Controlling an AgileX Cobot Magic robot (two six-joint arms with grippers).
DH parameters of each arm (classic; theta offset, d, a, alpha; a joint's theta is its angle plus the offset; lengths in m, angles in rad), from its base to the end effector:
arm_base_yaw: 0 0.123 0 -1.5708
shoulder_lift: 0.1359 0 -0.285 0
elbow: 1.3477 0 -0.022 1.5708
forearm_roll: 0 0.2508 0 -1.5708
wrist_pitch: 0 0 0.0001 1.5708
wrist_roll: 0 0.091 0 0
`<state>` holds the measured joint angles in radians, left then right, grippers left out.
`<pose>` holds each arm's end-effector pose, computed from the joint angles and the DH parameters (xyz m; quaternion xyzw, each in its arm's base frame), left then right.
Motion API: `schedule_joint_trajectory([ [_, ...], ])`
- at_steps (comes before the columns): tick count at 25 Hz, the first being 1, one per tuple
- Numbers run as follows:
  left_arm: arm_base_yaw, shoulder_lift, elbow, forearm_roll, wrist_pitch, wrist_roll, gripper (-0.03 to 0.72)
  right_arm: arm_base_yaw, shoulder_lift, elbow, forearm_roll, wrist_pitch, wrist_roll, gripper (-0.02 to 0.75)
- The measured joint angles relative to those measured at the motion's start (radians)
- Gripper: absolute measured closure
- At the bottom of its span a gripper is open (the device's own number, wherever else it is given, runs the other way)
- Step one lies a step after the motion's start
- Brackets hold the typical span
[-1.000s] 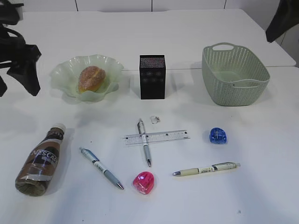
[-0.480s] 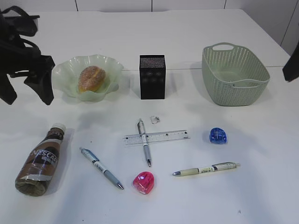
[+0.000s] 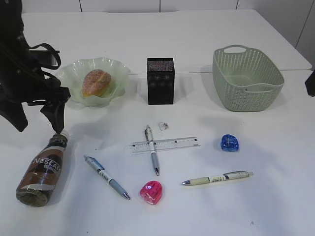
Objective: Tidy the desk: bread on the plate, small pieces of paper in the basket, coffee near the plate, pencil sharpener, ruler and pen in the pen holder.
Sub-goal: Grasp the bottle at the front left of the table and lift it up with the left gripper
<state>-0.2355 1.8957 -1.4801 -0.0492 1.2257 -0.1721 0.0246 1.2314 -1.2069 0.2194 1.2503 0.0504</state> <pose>0.3614 -0.0911 0.2273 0.0236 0.9994 -0.0244 0.0035 0.2246 0.0243 0.3574 0.0267 0.9755 0.1156 0.1851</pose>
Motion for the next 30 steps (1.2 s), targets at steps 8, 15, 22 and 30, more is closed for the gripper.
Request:
schedule_joint_trajectory([
  [8, 0.0, 0.088, 0.0, 0.036, -0.011, -0.002, 0.081, 0.0, -0.003, 0.0, 0.0, 0.0, 0.0, 0.174],
  [15, 0.0, 0.126, 0.0, 0.038, -0.014, -0.002, 0.094, 0.0, -0.003, 0.0, 0.0, 0.0, 0.0, 0.174],
  [22, 0.0, 0.177, 0.0, 0.039, -0.014, -0.002, 0.095, 0.0, -0.003, 0.0, 0.0, 0.0, 0.0, 0.174],
  [30, 0.0, 0.181, 0.0, 0.035, -0.045, -0.002, 0.095, 0.0, -0.003, 0.0, 0.0, -0.002, 0.0, 0.174],
])
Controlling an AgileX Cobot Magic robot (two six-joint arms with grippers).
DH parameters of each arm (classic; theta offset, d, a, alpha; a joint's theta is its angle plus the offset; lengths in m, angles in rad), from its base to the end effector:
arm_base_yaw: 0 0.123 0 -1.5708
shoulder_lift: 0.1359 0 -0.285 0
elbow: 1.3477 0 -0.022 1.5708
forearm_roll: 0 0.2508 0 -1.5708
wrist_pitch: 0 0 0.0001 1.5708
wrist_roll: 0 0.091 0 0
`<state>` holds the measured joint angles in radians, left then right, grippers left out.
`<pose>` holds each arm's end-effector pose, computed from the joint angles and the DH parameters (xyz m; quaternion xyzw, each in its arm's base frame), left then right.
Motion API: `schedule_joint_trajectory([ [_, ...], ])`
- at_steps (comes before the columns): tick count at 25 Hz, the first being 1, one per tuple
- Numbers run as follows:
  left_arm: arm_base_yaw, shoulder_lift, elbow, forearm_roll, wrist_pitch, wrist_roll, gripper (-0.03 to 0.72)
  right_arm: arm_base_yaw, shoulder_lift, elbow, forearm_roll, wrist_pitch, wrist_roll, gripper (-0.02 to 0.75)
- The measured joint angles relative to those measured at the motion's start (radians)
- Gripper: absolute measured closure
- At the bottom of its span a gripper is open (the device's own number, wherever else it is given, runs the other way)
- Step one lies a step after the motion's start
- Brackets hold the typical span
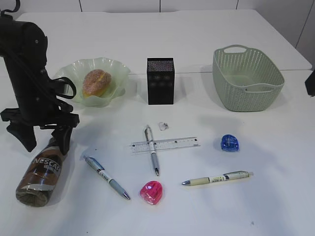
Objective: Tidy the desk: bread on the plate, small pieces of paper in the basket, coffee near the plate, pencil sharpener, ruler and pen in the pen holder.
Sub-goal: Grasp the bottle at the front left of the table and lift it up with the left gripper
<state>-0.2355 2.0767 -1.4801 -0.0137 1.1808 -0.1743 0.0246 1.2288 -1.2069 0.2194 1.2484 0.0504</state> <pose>0.3783 -0.0920 0.1579 -0.0276 -0.9978 -0.0061 0.0597 0.2242 0.0243 0.3581 0.0266 0.9751 0.1157 0.1873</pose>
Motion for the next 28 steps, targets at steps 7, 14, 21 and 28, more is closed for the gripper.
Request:
schedule_joint_trajectory([
  [7, 0.0, 0.0, 0.0, -0.004, -0.044, 0.0, 0.095, 0.0, 0.0, 0.0, 0.0, 0.0, 0.0, 0.174],
  [14, 0.0, 0.027, 0.0, -0.013, -0.066, 0.0, 0.095, 0.0, 0.0, 0.0, 0.0, 0.0, 0.0, 0.174],
  [21, 0.0, 0.064, 0.0, -0.014, -0.072, 0.0, 0.095, 0.0, 0.0, 0.0, 0.0, 0.0, 0.0, 0.174],
  [28, 0.0, 0.071, 0.0, -0.018, -0.074, 0.0, 0.095, 0.0, 0.0, 0.0, 0.0, 0.0, 0.0, 0.174],
])
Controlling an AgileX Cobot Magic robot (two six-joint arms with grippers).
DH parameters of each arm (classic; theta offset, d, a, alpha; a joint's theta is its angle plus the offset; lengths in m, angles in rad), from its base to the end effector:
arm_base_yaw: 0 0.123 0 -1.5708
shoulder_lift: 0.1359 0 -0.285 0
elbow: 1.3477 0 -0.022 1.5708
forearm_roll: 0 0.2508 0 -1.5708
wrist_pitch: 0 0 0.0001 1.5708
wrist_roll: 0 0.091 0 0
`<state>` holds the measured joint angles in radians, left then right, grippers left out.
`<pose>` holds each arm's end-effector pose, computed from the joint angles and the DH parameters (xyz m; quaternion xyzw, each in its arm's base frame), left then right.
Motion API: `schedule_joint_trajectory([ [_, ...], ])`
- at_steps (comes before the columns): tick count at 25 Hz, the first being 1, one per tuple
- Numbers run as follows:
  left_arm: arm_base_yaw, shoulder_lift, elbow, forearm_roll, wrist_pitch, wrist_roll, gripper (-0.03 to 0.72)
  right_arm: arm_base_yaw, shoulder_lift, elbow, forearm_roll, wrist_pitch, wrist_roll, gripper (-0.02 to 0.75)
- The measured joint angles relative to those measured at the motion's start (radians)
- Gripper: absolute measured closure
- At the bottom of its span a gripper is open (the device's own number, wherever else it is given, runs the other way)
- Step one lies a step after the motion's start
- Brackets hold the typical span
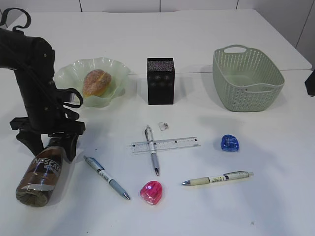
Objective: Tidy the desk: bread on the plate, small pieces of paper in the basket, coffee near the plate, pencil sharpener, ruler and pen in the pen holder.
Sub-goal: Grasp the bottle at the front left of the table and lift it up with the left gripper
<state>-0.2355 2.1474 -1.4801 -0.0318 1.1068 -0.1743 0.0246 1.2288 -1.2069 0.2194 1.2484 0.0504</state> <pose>0.3859 -0.0953 0.1293 -0.0226 -0.9980 0.0017 0.0596 0.2242 0.0243 0.3581 0.0266 0.9751 0.1157 0.1873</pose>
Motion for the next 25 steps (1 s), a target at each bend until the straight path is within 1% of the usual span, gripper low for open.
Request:
schedule_joint_trajectory([
  [3, 0.0, 0.0, 0.0, 0.0, 0.0, 0.0, 0.099, 0.0, 0.0, 0.0, 0.0, 0.0, 0.0, 0.174],
  [6, 0.0, 0.0, 0.0, 0.0, 0.0, 0.0, 0.13, 0.0, 0.0, 0.0, 0.0, 0.0, 0.0, 0.174],
  [9, 0.0, 0.0, 0.0, 0.0, -0.002, 0.0, 0.188, 0.0, 0.0, 0.0, 0.0, 0.0, 0.0, 0.174],
  [15, 0.0, 0.0, 0.0, 0.0, -0.002, 0.0, 0.348, 0.0, 0.0, 0.0, 0.0, 0.0, 0.0, 0.173],
  [18, 0.0, 0.0, 0.0, 0.005, -0.002, 0.0, 0.4, 0.0, 0.0, 0.0, 0.0, 0.0, 0.0, 0.173],
  [21, 0.0, 0.0, 0.0, 0.022, -0.002, 0.0, 0.424, 0.0, 0.0, 0.0, 0.0, 0.0, -0.002, 0.174],
  [25, 0.0, 0.0, 0.0, 0.037, 0.005, 0.0, 0.431, 0.0, 0.0, 0.0, 0.0, 0.0, -0.002, 0.174],
])
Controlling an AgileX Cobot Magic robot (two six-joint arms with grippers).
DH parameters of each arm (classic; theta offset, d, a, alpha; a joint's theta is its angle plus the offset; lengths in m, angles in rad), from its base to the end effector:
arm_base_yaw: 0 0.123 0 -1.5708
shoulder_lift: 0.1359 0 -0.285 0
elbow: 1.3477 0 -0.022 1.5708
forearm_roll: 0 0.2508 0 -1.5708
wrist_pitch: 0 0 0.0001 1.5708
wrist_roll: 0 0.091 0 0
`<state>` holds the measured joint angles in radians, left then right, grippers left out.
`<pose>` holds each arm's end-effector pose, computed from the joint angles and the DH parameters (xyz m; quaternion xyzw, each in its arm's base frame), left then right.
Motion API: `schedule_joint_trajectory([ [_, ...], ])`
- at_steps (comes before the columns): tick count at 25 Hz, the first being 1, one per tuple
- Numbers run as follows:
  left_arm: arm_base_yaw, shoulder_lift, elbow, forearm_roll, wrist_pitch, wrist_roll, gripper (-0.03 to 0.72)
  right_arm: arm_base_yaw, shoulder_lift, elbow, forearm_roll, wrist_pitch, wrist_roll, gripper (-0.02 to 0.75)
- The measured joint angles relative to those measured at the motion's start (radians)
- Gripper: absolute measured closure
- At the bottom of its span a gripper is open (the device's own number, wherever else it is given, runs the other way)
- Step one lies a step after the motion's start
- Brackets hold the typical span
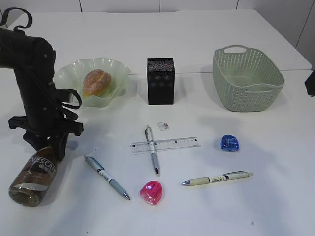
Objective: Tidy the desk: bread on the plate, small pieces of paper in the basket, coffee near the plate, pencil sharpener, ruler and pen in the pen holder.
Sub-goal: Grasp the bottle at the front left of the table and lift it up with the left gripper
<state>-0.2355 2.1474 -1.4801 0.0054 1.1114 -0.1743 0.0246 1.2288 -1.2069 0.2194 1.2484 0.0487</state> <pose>0.3862 -0.0922 0.1293 -0.0319 -0.9977 -0.0146 0.0586 0.2242 0.0243 0.3581 0.0258 0.9751 0.1155 0.1874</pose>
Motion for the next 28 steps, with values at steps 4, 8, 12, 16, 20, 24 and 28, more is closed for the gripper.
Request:
schedule_joint_trajectory([
  [4, 0.0, 0.0, 0.0, 0.008, 0.024, 0.0, 0.432, 0.0, 0.0, 0.0, 0.0, 0.0, 0.0, 0.173],
  [8, 0.0, -0.005, 0.0, 0.014, 0.029, 0.0, 0.432, 0.0, 0.0, 0.0, 0.0, 0.0, -0.002, 0.173],
  [12, 0.0, -0.058, 0.0, 0.015, 0.029, 0.0, 0.432, 0.0, 0.0, 0.0, 0.0, 0.0, -0.002, 0.173],
  [16, 0.0, -0.134, 0.0, 0.019, 0.029, 0.0, 0.432, 0.0, 0.0, 0.0, 0.0, 0.0, -0.002, 0.174],
  [20, 0.0, -0.234, 0.0, 0.028, 0.018, 0.0, 0.432, 0.0, 0.0, 0.0, 0.0, 0.0, -0.002, 0.173],
  [24, 0.0, -0.354, 0.004, 0.053, -0.024, 0.0, 0.432, 0.0, 0.0, 0.0, 0.0, 0.0, -0.002, 0.173],
  [28, 0.0, -0.491, 0.055, 0.069, -0.113, 0.0, 0.432, 0.0, 0.0, 0.0, 0.0, 0.0, -0.002, 0.173],
])
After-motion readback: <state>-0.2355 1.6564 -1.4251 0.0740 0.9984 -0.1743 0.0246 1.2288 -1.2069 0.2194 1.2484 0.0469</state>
